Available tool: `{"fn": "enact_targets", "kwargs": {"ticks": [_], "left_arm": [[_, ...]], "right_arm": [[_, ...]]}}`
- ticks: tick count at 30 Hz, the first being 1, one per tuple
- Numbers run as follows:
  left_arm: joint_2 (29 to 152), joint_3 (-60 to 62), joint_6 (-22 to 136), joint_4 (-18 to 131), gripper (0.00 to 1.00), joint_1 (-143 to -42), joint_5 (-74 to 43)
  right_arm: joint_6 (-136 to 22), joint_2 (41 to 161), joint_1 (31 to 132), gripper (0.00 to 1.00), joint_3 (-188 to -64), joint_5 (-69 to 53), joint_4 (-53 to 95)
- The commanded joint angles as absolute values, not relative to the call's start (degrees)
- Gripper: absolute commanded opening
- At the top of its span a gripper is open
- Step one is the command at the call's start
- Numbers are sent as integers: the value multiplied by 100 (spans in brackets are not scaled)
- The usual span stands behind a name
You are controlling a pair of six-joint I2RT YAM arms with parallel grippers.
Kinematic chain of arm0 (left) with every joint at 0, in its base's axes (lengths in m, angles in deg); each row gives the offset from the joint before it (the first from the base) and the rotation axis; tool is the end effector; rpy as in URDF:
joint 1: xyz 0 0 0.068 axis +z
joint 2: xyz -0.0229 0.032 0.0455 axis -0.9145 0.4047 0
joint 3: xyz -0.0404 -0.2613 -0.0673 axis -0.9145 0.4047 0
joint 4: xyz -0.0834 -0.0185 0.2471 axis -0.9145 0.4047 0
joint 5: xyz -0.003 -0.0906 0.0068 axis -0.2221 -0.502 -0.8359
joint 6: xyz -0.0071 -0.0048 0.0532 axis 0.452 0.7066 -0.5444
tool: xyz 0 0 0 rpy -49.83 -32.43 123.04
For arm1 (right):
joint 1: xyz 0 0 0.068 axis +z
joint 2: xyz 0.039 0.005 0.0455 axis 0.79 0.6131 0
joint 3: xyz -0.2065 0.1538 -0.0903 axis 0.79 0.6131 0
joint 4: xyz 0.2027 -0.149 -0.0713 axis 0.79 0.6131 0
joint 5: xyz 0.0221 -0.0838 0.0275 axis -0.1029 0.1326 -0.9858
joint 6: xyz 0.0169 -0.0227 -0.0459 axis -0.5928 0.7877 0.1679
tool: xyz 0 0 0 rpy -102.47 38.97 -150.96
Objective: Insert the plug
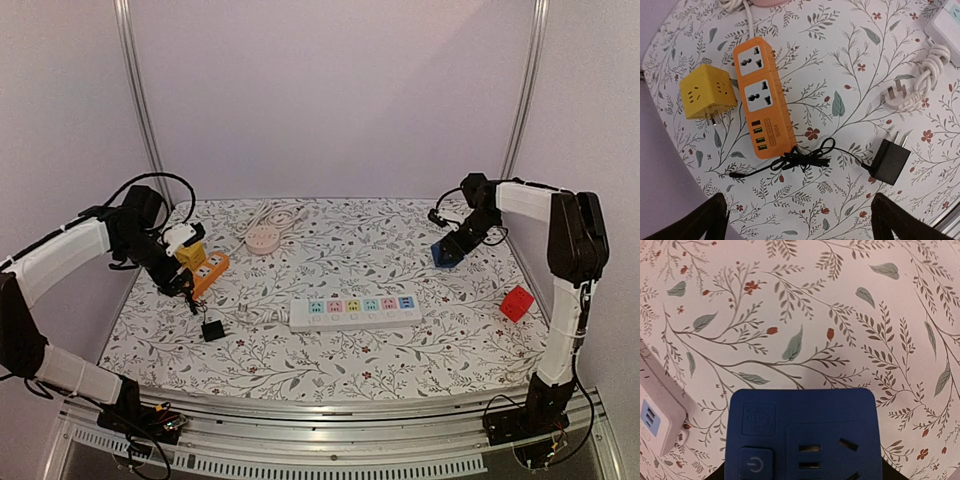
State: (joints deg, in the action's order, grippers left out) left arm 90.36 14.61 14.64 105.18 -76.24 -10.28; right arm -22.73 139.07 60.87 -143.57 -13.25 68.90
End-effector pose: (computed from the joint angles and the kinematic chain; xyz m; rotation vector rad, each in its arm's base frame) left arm 0.2508 -0.0466 0.2564 0.9514 2.5014 0.0455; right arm 0.4189 0.0716 0.1876 -0.9172 2.6704 0.2382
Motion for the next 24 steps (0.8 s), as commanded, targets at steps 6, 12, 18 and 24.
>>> {"fn": "enact_targets", "kwargs": {"ticks": [6,12,18,24], "left_arm": [[8307,51,501,12068,100,-7775,-1033],[7767,-857,-478,13113,100,-8483,-1845],[7543,-1295,-621,12863,99,-9972,-2091],[8723,-1449,206,11660,100,-12047,-983]], "right_arm": [[-1751,11225,7847,6,-13135,-2700,5472],[-1925,10872,9066,5,-12924,-3103,4552],[-2155,10839,9685,4,-12757,-3289,3713],[-2629,10900,9835,4,-12497,-3607,2933]]}}
